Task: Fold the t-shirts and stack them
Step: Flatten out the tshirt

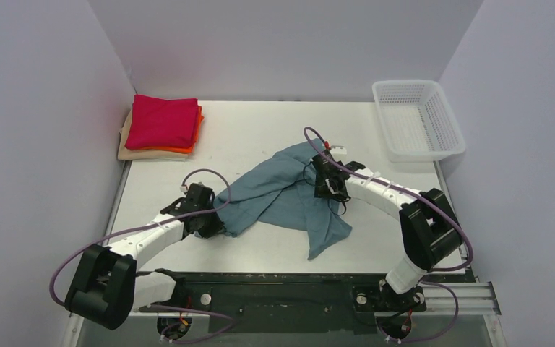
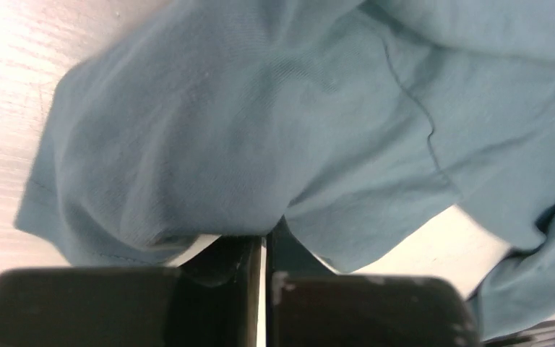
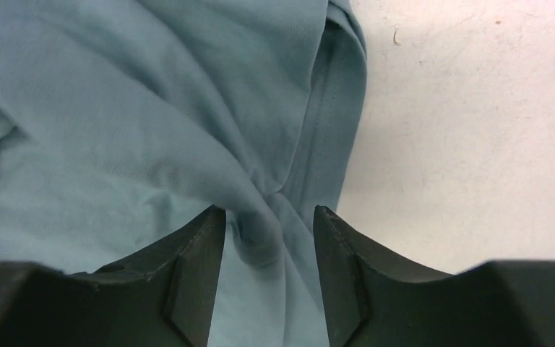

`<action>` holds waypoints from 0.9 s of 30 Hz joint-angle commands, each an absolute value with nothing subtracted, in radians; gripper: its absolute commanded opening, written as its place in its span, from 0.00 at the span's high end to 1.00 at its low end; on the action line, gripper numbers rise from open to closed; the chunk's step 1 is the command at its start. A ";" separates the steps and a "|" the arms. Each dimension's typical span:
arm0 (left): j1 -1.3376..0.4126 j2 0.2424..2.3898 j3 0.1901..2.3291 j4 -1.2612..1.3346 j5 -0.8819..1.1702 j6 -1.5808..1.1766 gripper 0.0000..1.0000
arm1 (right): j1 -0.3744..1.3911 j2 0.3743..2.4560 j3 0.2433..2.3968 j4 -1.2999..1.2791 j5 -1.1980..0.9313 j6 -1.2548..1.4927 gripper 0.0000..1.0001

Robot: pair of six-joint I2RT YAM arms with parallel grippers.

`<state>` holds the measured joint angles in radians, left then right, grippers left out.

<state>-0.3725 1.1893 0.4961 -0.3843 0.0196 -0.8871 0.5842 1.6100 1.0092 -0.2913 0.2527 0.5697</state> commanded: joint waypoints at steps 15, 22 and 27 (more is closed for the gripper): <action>-0.384 0.900 0.868 -0.638 -0.351 -0.805 1.00 | 0.533 1.328 1.182 -0.453 0.535 0.377 1.00; -0.358 0.887 1.227 -0.710 -0.525 -0.730 1.00 | 0.510 1.096 1.418 -0.562 0.614 0.225 1.00; -0.343 0.873 1.466 -0.674 -0.550 -0.614 1.00 | 0.509 0.995 1.612 -0.616 0.545 0.170 1.00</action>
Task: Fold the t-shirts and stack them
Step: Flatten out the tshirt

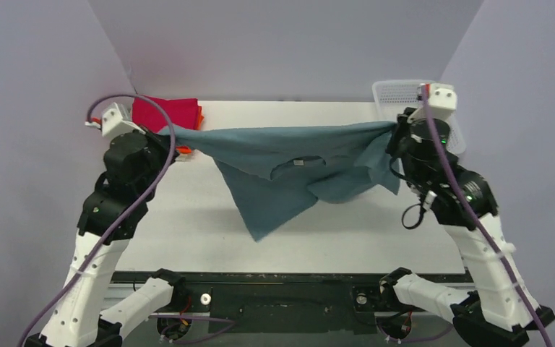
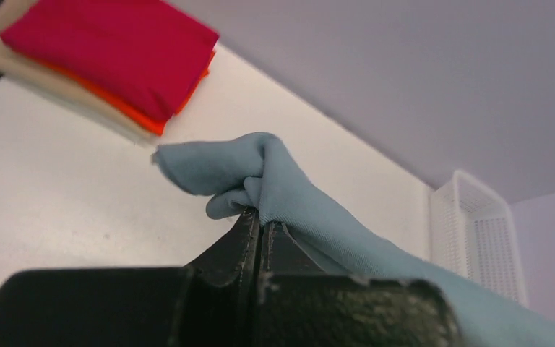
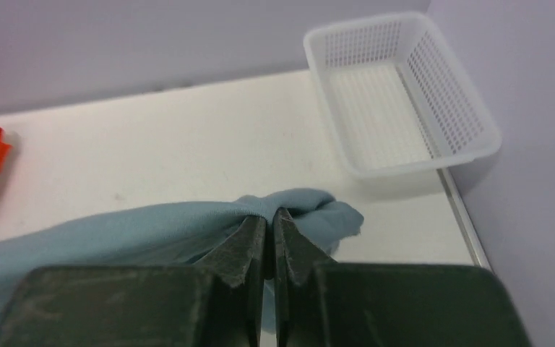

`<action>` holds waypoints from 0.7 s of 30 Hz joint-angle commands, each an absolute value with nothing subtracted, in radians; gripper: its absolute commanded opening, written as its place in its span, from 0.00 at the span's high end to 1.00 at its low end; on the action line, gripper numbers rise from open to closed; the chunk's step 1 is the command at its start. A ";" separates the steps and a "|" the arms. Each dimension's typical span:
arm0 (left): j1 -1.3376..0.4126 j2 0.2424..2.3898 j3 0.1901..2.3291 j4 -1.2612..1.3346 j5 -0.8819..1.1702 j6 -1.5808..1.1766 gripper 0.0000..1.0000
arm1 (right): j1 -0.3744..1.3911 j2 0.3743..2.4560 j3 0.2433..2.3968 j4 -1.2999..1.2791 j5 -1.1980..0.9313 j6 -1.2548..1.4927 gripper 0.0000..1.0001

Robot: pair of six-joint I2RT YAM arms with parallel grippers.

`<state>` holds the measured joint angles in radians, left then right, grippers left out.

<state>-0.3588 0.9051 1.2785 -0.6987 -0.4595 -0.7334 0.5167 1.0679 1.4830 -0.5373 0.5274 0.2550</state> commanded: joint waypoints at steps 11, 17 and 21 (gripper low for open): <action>-0.344 0.838 1.746 -0.640 -0.407 -0.506 1.00 | 0.509 0.901 1.884 -0.692 0.279 0.166 1.00; -0.344 0.914 1.735 -0.570 -0.379 -0.489 1.00 | 0.510 0.943 1.867 -0.693 0.350 0.140 1.00; -0.332 1.053 1.741 -0.525 -0.441 -0.465 1.00 | 0.507 1.042 1.857 -0.676 0.456 0.079 1.00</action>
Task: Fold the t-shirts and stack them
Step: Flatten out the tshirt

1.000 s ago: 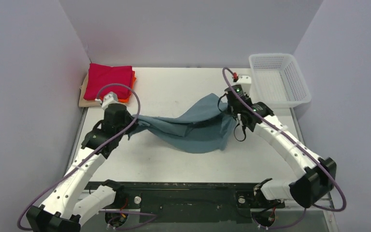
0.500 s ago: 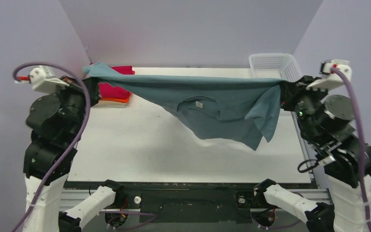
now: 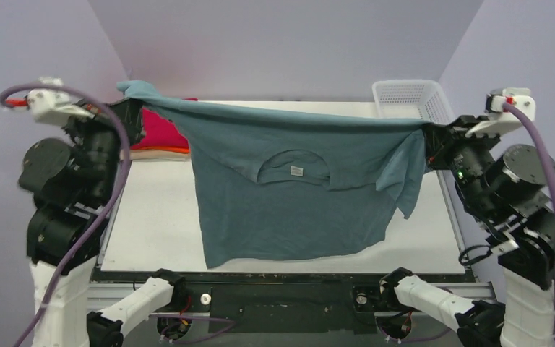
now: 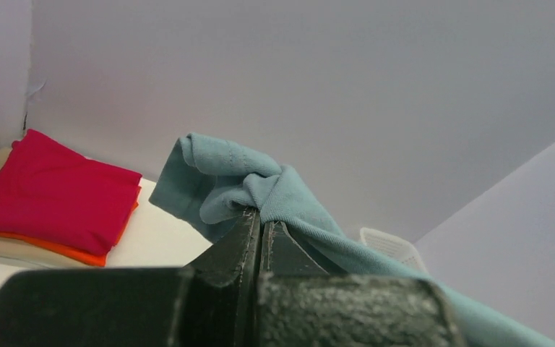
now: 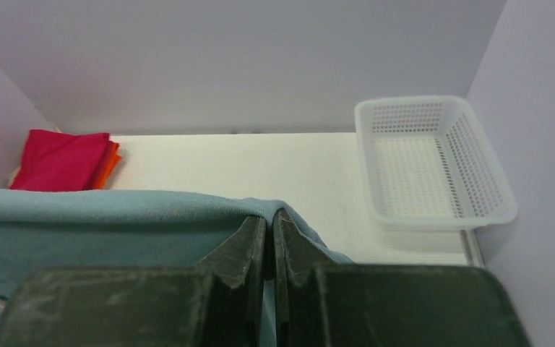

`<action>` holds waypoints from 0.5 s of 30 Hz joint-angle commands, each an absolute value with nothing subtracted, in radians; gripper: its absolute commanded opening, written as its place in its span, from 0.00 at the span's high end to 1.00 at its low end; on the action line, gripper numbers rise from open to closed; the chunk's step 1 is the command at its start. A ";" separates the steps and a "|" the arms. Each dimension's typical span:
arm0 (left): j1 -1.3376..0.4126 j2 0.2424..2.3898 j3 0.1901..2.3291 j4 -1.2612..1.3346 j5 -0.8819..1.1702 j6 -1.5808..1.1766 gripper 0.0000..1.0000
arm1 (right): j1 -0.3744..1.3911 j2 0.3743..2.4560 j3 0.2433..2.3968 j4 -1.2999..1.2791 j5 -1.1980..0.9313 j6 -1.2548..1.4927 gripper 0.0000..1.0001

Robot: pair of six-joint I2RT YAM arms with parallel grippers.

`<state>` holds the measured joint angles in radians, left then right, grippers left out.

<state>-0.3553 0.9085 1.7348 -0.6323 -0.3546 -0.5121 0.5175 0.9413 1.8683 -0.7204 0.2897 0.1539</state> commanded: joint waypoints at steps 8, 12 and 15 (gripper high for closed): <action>-0.021 1.381 1.966 -0.468 -0.050 -0.572 1.00 | 0.283 1.354 2.089 -0.630 0.270 0.053 1.00; -0.005 1.511 2.162 -0.518 0.040 -0.569 1.00 | 0.228 1.447 2.231 -0.620 0.140 0.078 1.00; -0.005 1.541 2.212 -0.569 0.067 -0.561 1.00 | 0.225 1.424 2.181 -0.608 0.093 0.078 1.00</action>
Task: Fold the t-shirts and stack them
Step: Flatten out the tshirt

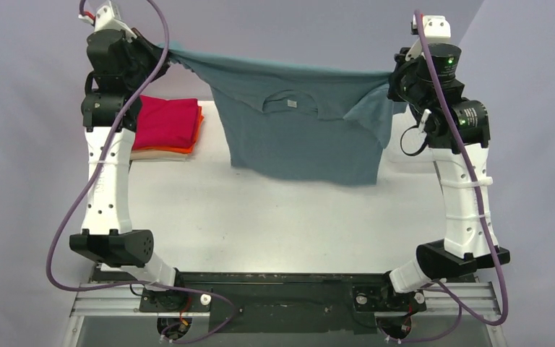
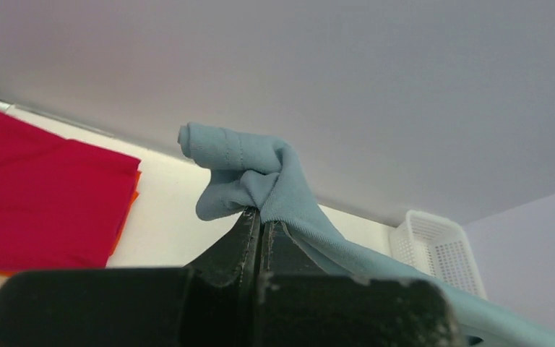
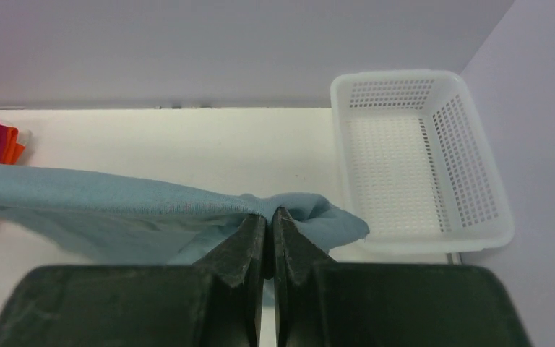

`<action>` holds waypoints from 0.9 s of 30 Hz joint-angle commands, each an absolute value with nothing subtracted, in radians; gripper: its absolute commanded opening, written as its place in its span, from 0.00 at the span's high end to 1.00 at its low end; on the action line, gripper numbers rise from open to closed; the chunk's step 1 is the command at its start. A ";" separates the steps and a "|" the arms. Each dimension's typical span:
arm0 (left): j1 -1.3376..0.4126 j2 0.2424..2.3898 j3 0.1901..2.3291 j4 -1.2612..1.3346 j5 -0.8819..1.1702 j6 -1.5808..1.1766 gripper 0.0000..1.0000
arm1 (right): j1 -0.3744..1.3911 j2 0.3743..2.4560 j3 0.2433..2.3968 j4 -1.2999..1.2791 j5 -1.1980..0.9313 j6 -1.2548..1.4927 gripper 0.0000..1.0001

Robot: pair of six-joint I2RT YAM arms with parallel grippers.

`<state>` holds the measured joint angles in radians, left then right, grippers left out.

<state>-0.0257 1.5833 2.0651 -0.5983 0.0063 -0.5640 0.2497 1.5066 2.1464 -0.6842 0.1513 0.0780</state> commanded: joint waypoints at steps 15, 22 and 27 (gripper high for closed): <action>0.050 1.198 1.259 -0.691 -0.083 -0.544 1.00 | 0.210 1.207 1.402 -0.988 -0.193 0.077 1.00; 0.047 1.446 1.254 -0.703 -0.079 -0.585 0.55 | 0.210 1.407 1.340 -0.969 0.054 0.146 0.43; 0.041 1.450 1.258 -0.690 -0.074 -0.589 0.14 | 0.212 1.432 1.335 -0.917 0.069 0.152 0.22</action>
